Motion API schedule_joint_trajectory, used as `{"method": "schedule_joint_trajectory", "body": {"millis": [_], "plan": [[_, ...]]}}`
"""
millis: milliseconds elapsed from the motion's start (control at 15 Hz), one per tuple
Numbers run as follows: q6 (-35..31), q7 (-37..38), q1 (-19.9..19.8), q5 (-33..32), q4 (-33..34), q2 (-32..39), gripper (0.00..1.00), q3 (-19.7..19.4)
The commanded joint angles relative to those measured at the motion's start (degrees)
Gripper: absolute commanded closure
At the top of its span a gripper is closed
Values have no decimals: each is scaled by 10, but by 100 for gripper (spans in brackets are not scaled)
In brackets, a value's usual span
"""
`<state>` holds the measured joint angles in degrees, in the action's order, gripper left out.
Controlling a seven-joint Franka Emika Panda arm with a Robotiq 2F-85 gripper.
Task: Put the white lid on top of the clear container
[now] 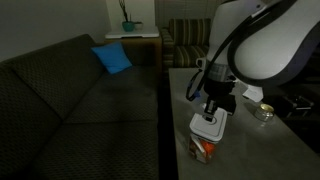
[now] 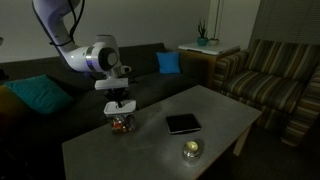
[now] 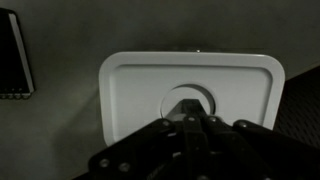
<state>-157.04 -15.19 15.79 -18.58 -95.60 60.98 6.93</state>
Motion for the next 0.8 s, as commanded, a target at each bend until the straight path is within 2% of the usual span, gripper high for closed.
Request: {"method": "schedule_joint_trajectory", "body": {"millis": [0,733], "plan": [[17,-7,-5,6,11,24,100,4],[85,-44,-5,-15,-23,-40,100,5]]}}
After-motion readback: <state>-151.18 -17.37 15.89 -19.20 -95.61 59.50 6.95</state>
